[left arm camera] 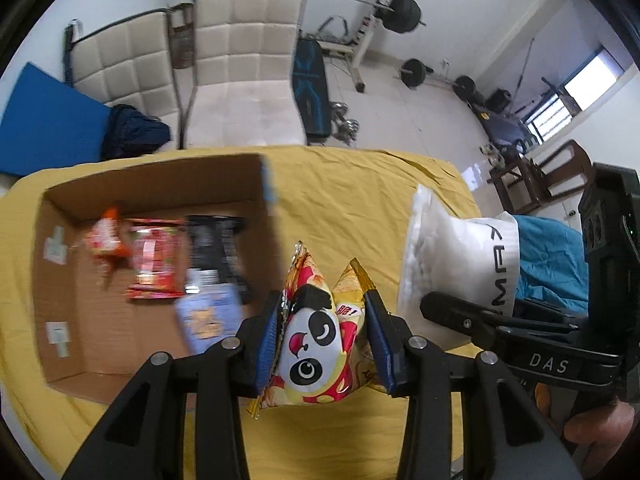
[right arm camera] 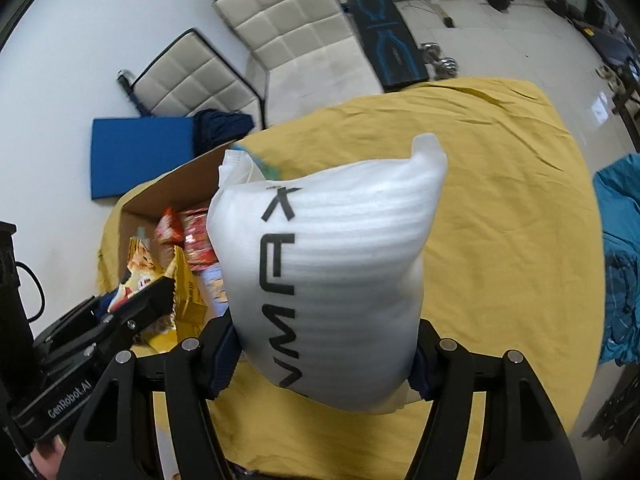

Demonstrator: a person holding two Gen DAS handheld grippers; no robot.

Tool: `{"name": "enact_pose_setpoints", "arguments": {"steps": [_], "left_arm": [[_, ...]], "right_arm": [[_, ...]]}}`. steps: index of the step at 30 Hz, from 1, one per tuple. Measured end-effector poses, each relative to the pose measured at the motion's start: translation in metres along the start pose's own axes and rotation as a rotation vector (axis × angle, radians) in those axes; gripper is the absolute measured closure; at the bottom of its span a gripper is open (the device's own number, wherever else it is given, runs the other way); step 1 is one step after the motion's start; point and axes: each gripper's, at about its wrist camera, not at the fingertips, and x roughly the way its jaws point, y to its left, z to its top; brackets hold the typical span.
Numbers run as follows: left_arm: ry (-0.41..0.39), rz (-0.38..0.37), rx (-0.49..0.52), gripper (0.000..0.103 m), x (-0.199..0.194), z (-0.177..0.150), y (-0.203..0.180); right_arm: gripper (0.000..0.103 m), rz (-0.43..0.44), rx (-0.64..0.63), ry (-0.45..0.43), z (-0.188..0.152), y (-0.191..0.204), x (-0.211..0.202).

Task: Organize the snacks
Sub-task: 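Carry both items into the box and open both tools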

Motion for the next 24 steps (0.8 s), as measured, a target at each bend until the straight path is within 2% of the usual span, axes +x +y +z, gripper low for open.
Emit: {"name": "enact_pose_setpoints", "arguments": {"steps": [6, 12, 17, 24], "left_arm": [[-0.031, 0.044, -0.056, 0.065, -0.036, -0.005, 0.085], [-0.024, 0.087, -0.113, 0.065, -0.049, -0.013, 0.154], [0.000, 0.104, -0.159, 0.065, -0.042, -0.023, 0.194], [0.073, 0.108, -0.202, 0.065, -0.013, -0.035, 0.226]], "right_arm": [[0.034, 0.024, -0.060, 0.009, -0.019, 0.086, 0.009], [0.034, 0.052, -0.132, 0.051, -0.040, 0.170, 0.040], [0.034, 0.061, -0.186, 0.093, -0.057, 0.225, 0.074], [0.033, 0.051, -0.233, 0.146, -0.071, 0.263, 0.131]]}}
